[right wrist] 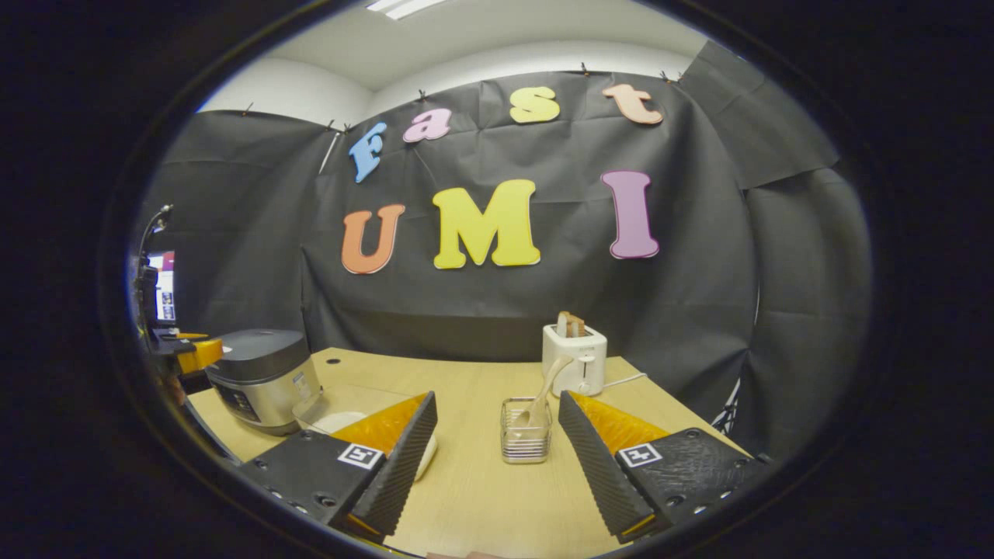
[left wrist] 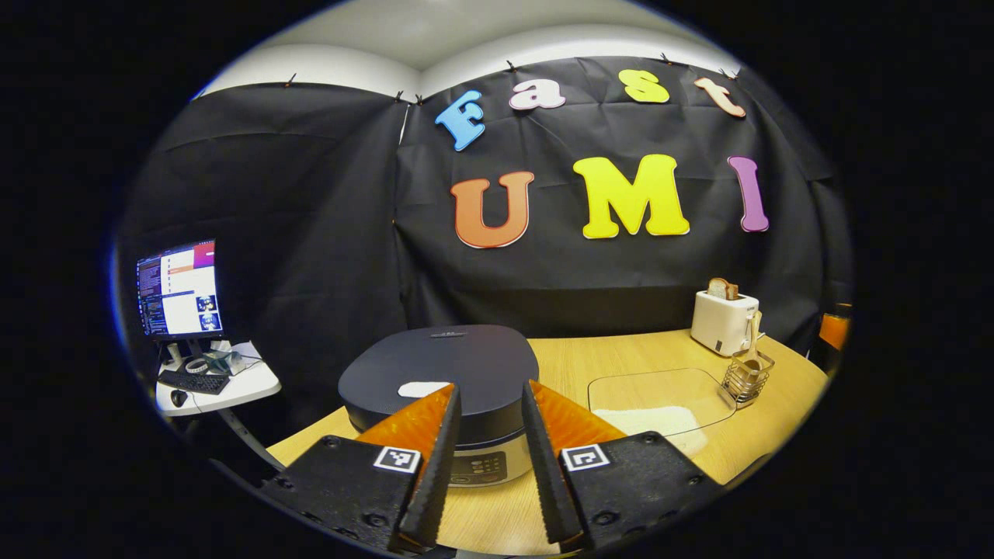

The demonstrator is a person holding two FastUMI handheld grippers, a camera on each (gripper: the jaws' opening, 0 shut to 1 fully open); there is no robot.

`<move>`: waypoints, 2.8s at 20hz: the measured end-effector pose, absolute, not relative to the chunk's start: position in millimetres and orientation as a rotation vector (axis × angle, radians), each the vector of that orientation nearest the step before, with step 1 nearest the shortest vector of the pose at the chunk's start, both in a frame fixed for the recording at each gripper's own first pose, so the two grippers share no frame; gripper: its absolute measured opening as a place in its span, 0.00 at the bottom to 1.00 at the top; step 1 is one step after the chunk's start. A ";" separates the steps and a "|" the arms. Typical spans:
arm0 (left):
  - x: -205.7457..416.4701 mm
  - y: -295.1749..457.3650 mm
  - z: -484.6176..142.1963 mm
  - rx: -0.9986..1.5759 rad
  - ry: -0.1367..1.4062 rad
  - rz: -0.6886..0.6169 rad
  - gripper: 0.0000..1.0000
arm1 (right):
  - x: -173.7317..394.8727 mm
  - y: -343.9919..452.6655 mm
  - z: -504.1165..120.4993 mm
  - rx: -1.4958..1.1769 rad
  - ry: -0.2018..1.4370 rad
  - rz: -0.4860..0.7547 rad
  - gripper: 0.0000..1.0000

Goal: Close the left gripper, press the button to open the rice cooker; take a wooden spoon from the chopstick holder with the right hand, scoop a spoonful of rice and pour it into the rice cooker, then put the wooden spoon back into the chopstick holder.

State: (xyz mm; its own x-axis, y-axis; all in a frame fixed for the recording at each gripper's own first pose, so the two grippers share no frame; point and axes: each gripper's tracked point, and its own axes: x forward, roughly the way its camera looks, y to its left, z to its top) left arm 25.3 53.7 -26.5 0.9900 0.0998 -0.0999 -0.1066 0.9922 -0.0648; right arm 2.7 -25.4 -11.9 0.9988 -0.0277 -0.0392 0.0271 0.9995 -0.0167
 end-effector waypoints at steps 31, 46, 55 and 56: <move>71.2 112.0 -52.4 -0.109 0.368 0.155 0.03 | -7.4 -42.3 -6.3 -0.007 0.053 -0.054 0.92; 60.4 102.7 -52.0 -0.021 0.437 0.101 0.03 | -6.0 -50.0 -7.4 0.027 0.066 -0.057 0.92; 60.7 106.7 -50.6 -0.115 0.384 0.124 0.03 | -10.8 -46.7 -2.7 0.014 0.052 -0.045 0.92; 59.9 107.6 -45.2 -0.119 0.355 0.145 0.03 | -9.7 -48.2 -4.1 0.016 0.054 -0.049 0.95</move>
State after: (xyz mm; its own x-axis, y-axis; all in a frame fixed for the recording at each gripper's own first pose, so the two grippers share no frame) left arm 59.9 107.6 -45.2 0.9275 0.1199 -0.3541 -0.1616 0.9827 -0.0905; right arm -9.7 -48.2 -4.1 0.9974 -0.0487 -0.0540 0.0496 0.9987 0.0144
